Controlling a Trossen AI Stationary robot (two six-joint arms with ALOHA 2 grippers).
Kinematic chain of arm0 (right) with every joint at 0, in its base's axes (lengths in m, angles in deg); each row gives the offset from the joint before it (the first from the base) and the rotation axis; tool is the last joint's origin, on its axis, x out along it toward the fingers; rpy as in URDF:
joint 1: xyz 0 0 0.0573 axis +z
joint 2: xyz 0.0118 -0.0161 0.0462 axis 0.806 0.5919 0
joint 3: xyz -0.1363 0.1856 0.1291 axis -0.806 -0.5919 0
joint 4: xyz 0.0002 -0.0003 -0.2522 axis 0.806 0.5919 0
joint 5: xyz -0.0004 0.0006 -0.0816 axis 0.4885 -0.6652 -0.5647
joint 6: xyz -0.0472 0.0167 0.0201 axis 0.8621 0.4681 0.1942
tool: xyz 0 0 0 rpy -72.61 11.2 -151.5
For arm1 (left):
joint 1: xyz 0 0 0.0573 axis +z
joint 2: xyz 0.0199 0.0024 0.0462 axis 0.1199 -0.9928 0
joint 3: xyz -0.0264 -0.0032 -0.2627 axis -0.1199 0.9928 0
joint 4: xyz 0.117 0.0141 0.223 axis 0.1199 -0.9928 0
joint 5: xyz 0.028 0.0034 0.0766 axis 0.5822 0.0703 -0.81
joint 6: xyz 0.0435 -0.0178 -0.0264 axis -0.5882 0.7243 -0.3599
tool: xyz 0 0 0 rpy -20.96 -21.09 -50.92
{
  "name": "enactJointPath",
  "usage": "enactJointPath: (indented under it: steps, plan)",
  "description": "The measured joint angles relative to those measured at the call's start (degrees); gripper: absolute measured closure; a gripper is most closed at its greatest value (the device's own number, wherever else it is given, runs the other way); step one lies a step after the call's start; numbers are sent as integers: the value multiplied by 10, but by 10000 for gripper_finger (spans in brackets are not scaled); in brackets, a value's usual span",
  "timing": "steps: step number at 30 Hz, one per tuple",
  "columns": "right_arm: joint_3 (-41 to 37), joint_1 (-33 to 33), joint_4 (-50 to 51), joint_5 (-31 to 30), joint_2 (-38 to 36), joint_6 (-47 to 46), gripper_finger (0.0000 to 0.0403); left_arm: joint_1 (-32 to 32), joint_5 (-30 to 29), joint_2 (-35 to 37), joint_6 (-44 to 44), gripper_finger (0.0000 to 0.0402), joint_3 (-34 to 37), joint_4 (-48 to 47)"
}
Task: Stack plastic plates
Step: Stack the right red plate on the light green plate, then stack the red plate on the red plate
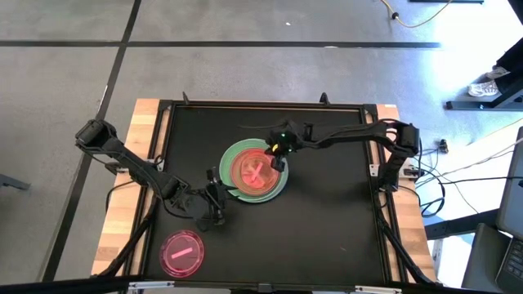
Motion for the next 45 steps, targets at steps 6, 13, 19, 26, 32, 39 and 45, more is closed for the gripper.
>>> enactJointPath:
  steps: [6, 13, 19, 26, 32, 39, 45]
  plan:
    - [0, 0, -1, 15, 19, 1, 375, 0, 0, 0, 0, 292, 0, 0]
    - [34, 1, 103, 15, 10, 40, 299, 0, 27, 0, 0, 292, 0, 0]
    - [33, 35, 193, 51, -72, 77, 277, 0, 62, 0, 0, 292, 0, 0]
    - [-114, 150, 96, 56, -176, 85, 276, 8, 113, -1, -3, 292, 0, -3]
    - [-254, 238, -66, 50, -202, 72, 276, 25, 154, -33, -17, 292, 0, 35]
    - [-305, 256, -138, 14, -202, 59, 276, 52, 299, -50, 73, 292, -35, -127]
    - [-304, 256, -152, 9, -202, 58, 276, 21, 413, -47, 240, 292, -101, -348]
